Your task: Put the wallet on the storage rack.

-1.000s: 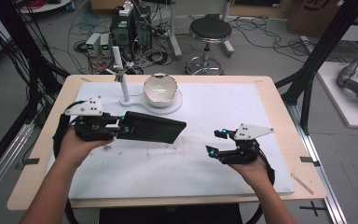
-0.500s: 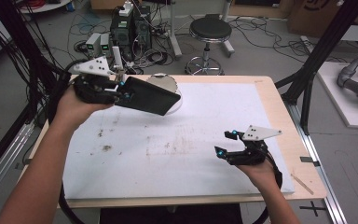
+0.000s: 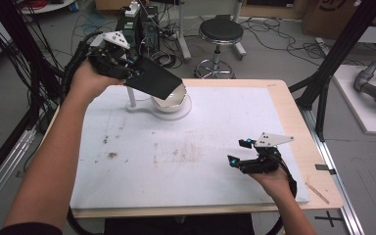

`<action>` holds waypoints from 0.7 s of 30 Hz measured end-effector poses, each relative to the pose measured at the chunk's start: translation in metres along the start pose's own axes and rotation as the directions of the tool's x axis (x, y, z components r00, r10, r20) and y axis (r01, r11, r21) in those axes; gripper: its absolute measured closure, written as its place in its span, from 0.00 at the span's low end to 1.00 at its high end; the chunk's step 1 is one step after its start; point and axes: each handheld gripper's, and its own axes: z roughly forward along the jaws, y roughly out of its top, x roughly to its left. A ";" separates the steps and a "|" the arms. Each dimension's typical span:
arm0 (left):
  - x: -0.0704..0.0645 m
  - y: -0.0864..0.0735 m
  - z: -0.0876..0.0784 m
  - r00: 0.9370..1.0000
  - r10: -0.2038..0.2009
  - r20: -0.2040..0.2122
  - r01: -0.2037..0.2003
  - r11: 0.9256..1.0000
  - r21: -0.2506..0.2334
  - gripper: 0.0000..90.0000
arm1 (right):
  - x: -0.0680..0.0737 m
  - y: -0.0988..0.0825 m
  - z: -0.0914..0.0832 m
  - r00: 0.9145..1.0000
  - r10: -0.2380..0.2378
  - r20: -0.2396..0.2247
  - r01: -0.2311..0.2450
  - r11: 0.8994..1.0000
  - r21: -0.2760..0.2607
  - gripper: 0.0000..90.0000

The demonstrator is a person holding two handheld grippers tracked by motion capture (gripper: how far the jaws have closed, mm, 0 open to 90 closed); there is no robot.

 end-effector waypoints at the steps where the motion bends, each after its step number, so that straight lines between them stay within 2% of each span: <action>1: 0.002 0.002 0.005 1.000 0.002 -0.005 -0.002 1.000 0.016 0.84 | -0.001 -0.001 0.000 1.000 -0.001 0.006 0.001 1.000 -0.003 0.27; 3: 0.004 0.005 0.015 1.000 0.000 -0.016 0.000 0.999 0.044 0.84 | -0.002 -0.002 -0.001 1.000 0.007 0.004 -0.007 1.000 -0.002 0.27; 7: 0.008 0.006 0.038 1.000 -0.017 -0.006 0.017 0.996 0.091 0.84 | -0.003 -0.003 0.000 1.000 0.012 0.007 -0.012 1.000 -0.001 0.27; 12: 0.007 0.006 0.065 1.000 -0.012 -0.017 0.014 0.986 0.168 0.84 | -0.003 -0.003 0.002 1.000 0.009 -0.004 -0.009 1.000 0.005 0.27; 18: 0.011 -0.001 0.090 0.998 -0.062 0.026 0.056 0.983 0.177 0.83 | -0.003 -0.003 0.005 1.000 0.008 -0.014 -0.008 1.000 0.009 0.27; 21: 0.015 -0.006 0.091 0.996 -0.083 0.023 0.079 0.984 0.159 0.83 | -0.003 -0.003 0.006 1.000 0.005 -0.022 -0.005 1.000 0.014 0.27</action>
